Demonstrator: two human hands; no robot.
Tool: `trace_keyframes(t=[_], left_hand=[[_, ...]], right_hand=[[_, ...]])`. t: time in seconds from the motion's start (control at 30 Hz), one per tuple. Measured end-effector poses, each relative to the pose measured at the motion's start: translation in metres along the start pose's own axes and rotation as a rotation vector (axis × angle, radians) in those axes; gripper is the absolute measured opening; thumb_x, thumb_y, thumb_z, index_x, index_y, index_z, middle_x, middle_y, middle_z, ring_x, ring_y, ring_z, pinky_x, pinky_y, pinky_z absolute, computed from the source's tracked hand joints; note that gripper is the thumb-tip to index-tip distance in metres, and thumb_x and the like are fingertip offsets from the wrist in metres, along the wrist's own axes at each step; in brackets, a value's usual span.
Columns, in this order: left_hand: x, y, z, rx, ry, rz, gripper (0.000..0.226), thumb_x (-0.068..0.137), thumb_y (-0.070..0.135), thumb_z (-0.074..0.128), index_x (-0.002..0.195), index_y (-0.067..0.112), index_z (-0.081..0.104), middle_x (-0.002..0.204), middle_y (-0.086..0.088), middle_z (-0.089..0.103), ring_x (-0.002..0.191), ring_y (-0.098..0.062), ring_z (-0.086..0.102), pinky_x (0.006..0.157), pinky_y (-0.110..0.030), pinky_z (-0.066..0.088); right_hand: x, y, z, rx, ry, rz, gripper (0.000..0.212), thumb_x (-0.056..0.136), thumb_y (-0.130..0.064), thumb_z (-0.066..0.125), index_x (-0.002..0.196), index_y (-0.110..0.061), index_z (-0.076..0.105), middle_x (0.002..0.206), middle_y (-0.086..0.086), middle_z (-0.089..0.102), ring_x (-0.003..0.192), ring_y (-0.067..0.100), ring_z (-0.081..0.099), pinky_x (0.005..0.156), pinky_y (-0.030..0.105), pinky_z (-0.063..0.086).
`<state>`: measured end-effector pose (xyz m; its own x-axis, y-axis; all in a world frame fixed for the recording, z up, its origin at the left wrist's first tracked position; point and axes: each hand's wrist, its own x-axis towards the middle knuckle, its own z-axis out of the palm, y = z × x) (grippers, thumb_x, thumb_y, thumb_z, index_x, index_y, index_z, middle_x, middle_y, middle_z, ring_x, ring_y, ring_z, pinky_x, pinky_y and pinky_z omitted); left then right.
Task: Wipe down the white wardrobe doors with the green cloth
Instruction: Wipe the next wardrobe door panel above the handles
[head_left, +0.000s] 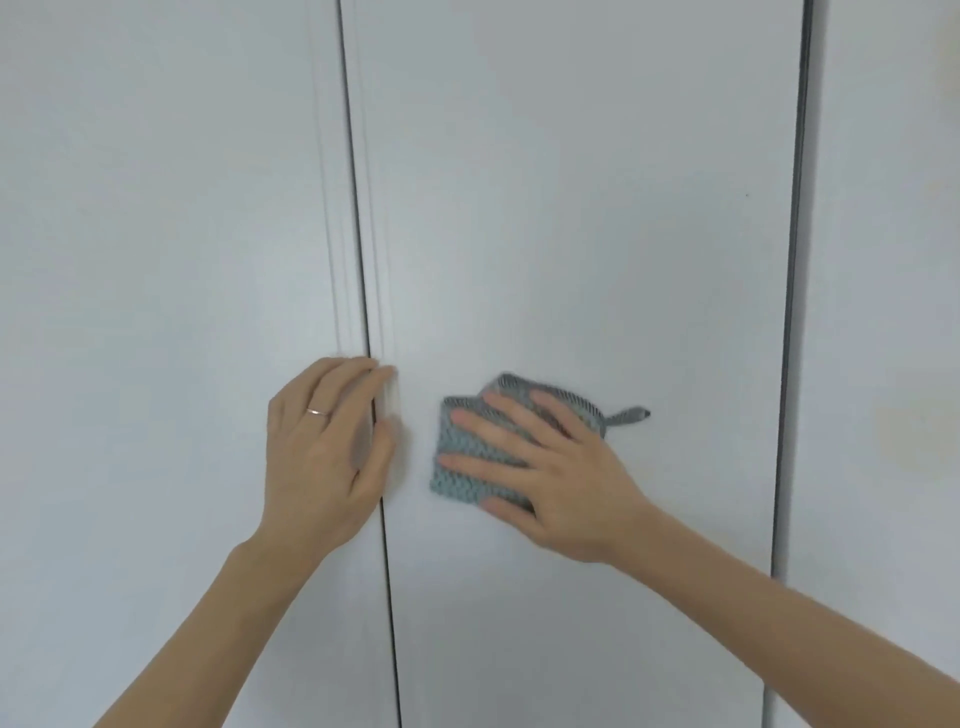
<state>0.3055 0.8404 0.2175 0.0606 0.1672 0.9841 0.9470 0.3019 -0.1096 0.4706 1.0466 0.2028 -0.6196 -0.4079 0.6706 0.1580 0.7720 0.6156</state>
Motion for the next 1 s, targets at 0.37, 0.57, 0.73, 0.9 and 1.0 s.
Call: trace_keyframes(t=[0.37, 0.57, 0.73, 0.9, 1.0], left_hand=[[0.044, -0.014, -0.015, -0.004, -0.010, -0.104, 0.044, 0.098, 0.026, 0.048, 0.133, 0.007, 0.066, 0.139, -0.004, 0.063, 0.138, -0.029, 0.048, 0.116, -0.031, 0.027], [0.034, -0.016, -0.015, -0.040, -0.025, -0.103, 0.044, 0.107, 0.026, 0.037, 0.136, 0.011, 0.067, 0.143, 0.005, 0.061, 0.147, -0.019, 0.043, 0.123, -0.028, 0.025], [0.044, -0.018, -0.024, -0.027, -0.047, -0.095, 0.043, 0.108, 0.029, 0.036, 0.135, 0.013, 0.066, 0.139, 0.007, 0.063, 0.140, -0.016, 0.047, 0.119, -0.022, 0.026], [0.072, -0.019, -0.031, -0.001, -0.063, -0.090, 0.045, 0.102, 0.034, 0.043, 0.135, 0.014, 0.065, 0.137, 0.007, 0.062, 0.135, -0.018, 0.047, 0.112, -0.026, 0.030], [0.091, -0.019, -0.029, 0.027, -0.063, -0.061, 0.046, 0.101, 0.035, 0.044, 0.135, 0.012, 0.065, 0.138, 0.004, 0.061, 0.136, -0.020, 0.045, 0.112, -0.027, 0.029]], right_hand=[[0.146, 0.046, -0.035, -0.111, 0.269, 0.301, 0.052, 0.110, -0.047, 0.029, 0.160, -0.034, 0.029, 0.170, 0.003, 0.017, 0.158, 0.030, 0.011, 0.125, 0.054, 0.011], [-0.014, -0.069, 0.042, -0.176, -0.004, -0.163, 0.053, 0.104, -0.059, 0.041, 0.155, -0.044, 0.037, 0.166, -0.008, 0.030, 0.153, 0.021, 0.031, 0.125, 0.046, 0.021], [0.099, 0.014, -0.013, -0.058, 0.178, 0.001, 0.051, 0.108, -0.053, 0.037, 0.157, -0.041, 0.034, 0.169, -0.010, 0.021, 0.157, 0.019, 0.016, 0.127, 0.046, 0.014], [0.254, 0.114, -0.081, -0.097, 0.269, 0.386, 0.058, 0.105, -0.058, 0.020, 0.159, -0.040, 0.030, 0.169, -0.005, 0.021, 0.157, 0.024, 0.016, 0.127, 0.048, 0.008], [0.296, 0.145, -0.108, -0.043, 0.224, 0.513, 0.058, 0.106, -0.059, 0.021, 0.161, -0.043, 0.017, 0.172, -0.009, 0.005, 0.158, 0.020, 0.001, 0.127, 0.045, -0.003]])
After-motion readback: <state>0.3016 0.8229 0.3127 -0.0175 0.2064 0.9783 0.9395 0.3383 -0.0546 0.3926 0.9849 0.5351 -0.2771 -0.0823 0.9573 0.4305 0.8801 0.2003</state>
